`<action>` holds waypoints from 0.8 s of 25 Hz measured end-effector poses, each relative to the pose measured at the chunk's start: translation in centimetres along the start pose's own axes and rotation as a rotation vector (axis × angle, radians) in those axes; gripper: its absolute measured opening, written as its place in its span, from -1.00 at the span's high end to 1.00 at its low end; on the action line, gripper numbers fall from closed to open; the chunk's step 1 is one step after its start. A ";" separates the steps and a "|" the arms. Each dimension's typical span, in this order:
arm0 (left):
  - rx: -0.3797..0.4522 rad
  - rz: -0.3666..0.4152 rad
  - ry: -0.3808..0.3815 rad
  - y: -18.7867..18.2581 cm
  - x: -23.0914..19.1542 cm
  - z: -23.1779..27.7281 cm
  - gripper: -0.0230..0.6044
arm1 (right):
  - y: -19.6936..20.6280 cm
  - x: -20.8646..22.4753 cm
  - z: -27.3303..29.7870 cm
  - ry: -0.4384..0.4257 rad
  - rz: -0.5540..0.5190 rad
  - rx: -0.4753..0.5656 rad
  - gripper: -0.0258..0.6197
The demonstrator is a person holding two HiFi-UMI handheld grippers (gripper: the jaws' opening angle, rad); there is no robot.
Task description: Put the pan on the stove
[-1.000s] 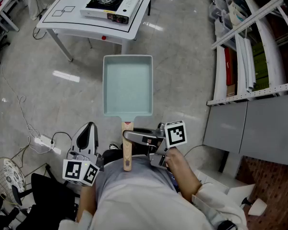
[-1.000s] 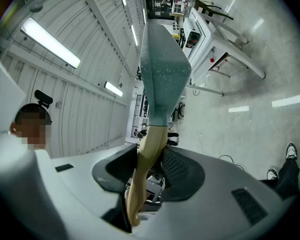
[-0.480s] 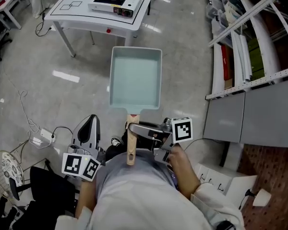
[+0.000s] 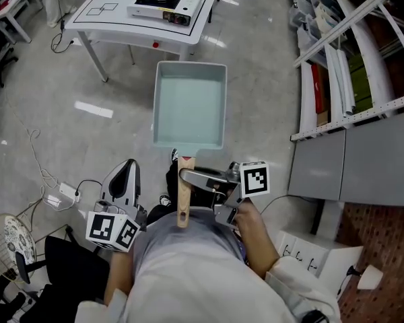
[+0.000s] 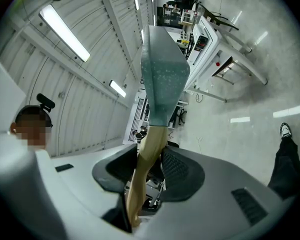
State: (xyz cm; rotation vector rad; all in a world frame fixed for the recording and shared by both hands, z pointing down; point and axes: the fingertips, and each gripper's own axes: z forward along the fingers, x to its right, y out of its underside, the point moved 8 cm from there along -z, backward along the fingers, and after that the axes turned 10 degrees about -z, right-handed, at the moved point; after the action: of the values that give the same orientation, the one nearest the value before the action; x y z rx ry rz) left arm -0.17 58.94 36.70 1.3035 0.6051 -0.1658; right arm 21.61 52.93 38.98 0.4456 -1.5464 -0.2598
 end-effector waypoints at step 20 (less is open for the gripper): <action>-0.018 0.014 -0.038 -5.0 -3.8 13.9 0.93 | -12.8 6.9 3.4 -0.046 0.038 -0.038 0.45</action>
State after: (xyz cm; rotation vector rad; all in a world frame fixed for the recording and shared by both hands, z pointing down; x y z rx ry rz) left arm -1.04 43.76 36.27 1.2844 0.5640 -0.1730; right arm 19.82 38.06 39.57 0.3828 -1.5908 -0.2714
